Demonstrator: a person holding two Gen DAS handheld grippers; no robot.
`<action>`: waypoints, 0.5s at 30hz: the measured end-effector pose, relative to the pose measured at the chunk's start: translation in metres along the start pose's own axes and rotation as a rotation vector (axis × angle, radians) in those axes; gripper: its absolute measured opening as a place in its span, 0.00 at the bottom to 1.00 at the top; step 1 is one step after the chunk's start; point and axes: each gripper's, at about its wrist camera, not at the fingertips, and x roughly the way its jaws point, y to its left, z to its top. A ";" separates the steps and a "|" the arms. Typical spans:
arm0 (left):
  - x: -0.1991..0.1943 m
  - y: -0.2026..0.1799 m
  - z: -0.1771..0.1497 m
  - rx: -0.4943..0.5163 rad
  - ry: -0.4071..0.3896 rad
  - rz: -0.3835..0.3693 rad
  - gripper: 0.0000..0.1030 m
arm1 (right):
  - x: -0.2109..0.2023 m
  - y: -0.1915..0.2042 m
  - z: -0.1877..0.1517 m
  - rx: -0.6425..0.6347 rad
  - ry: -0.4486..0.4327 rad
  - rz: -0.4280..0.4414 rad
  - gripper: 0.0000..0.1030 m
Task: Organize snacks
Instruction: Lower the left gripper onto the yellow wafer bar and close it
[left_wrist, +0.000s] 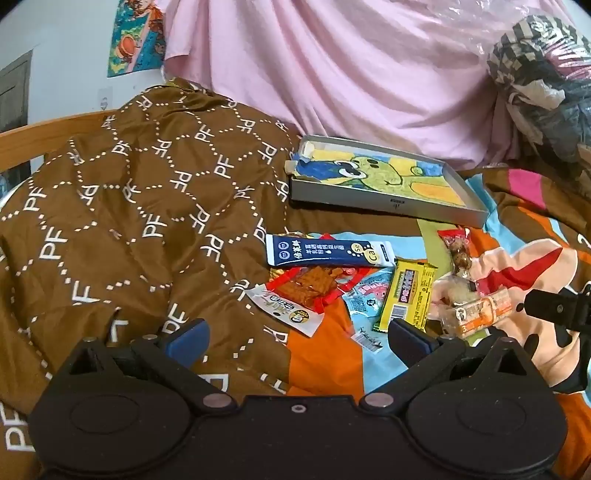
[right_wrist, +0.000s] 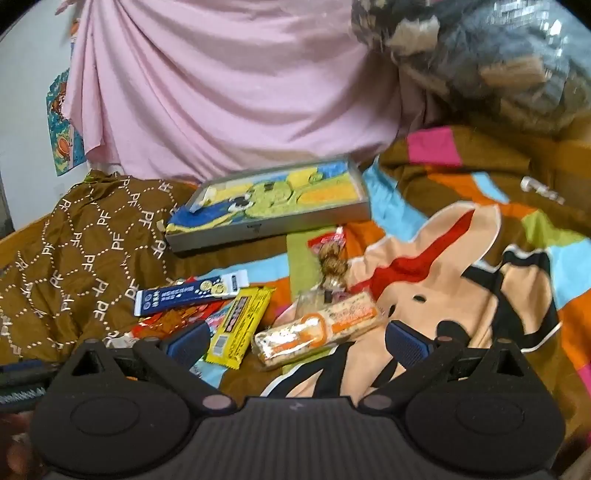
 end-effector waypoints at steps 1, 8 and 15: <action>0.003 -0.001 0.001 0.006 0.004 -0.001 0.99 | 0.005 -0.003 0.003 -0.001 0.034 0.031 1.00; 0.028 -0.013 0.007 0.073 0.009 -0.061 0.99 | 0.035 -0.018 0.018 -0.038 0.191 0.132 1.00; 0.058 -0.030 0.010 0.157 0.074 -0.113 0.99 | 0.067 -0.042 0.023 0.068 0.258 0.138 1.00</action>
